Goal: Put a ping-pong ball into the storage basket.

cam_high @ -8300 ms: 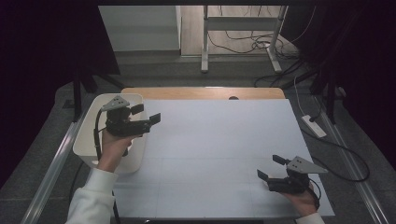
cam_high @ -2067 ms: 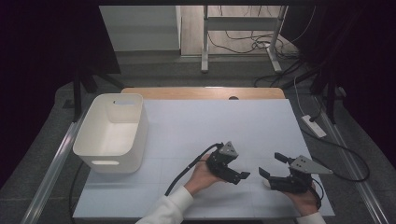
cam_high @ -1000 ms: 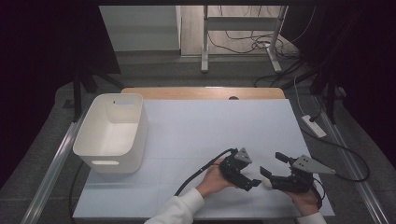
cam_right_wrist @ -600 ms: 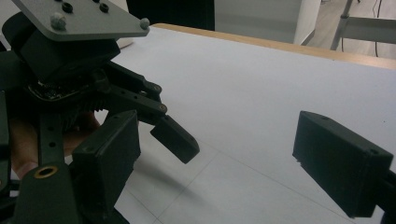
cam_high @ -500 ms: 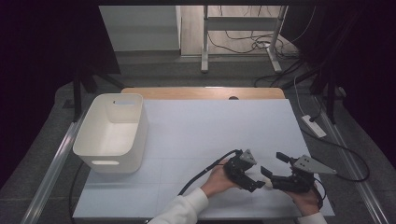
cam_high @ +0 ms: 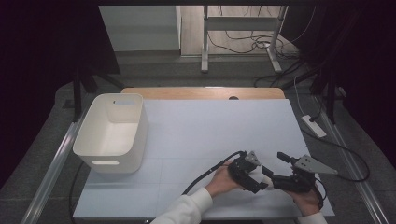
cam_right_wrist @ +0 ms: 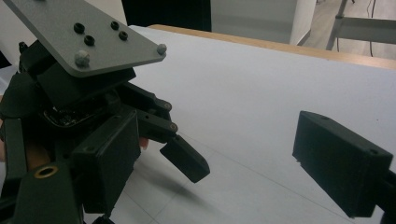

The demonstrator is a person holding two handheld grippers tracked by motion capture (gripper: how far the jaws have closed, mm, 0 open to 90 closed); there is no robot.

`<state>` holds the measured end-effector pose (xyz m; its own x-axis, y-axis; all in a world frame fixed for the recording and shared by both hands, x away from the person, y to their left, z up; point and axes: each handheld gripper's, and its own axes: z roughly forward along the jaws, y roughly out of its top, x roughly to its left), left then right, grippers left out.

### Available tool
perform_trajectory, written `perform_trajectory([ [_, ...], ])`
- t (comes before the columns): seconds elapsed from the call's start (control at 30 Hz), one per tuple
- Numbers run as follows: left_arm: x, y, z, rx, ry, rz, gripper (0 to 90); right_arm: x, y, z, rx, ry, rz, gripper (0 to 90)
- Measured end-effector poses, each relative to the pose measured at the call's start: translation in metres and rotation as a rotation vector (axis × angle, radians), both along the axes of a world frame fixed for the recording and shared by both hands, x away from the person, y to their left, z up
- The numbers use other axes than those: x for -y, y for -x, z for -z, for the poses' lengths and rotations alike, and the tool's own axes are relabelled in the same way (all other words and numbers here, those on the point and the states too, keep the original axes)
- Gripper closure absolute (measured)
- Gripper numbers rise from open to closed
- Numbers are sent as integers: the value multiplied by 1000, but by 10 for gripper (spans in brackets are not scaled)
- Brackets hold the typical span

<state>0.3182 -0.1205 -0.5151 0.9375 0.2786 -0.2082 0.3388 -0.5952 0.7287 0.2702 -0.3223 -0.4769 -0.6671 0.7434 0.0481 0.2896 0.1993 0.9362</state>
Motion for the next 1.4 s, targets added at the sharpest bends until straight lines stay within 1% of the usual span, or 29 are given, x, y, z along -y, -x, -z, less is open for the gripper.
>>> perform_trajectory([
  [0.03,2,1,1,-7,10,-9,188,0,0,0,0,-2,3,146],
  [0.1,3,0,2,-3,-1,-2,188,1,0,0,-1,-2,8,146],
  [0.2,6,-1,2,-2,-4,-1,189,2,0,0,-1,-3,16,146],
  [0.4,11,-2,6,-9,-5,-5,192,2,0,0,0,-3,20,147],
  [0.73,19,-3,10,-13,-8,4,219,5,-2,0,-10,3,55,148],
  [0.83,21,-3,11,-12,-5,2,246,6,-2,1,-12,0,62,148],
  [1.0,23,-4,11,-11,-1,13,291,6,-2,1,-12,2,61,148],
  [1.13,24,-4,12,-8,0,21,371,7,-2,1,-14,0,64,148],
  [1.2,24,-3,12,-3,5,23,436,7,-2,1,-15,1,65,148],
  [1.23,24,-3,11,-1,10,23,436,7,-2,1,-15,2,65,148],
  [1.3,24,-3,11,4,14,24,500,7,-2,1,-15,2,64,149],
  [1.4,23,-3,11,-1,16,28,505,7,-2,1,-15,3,64,148],
])
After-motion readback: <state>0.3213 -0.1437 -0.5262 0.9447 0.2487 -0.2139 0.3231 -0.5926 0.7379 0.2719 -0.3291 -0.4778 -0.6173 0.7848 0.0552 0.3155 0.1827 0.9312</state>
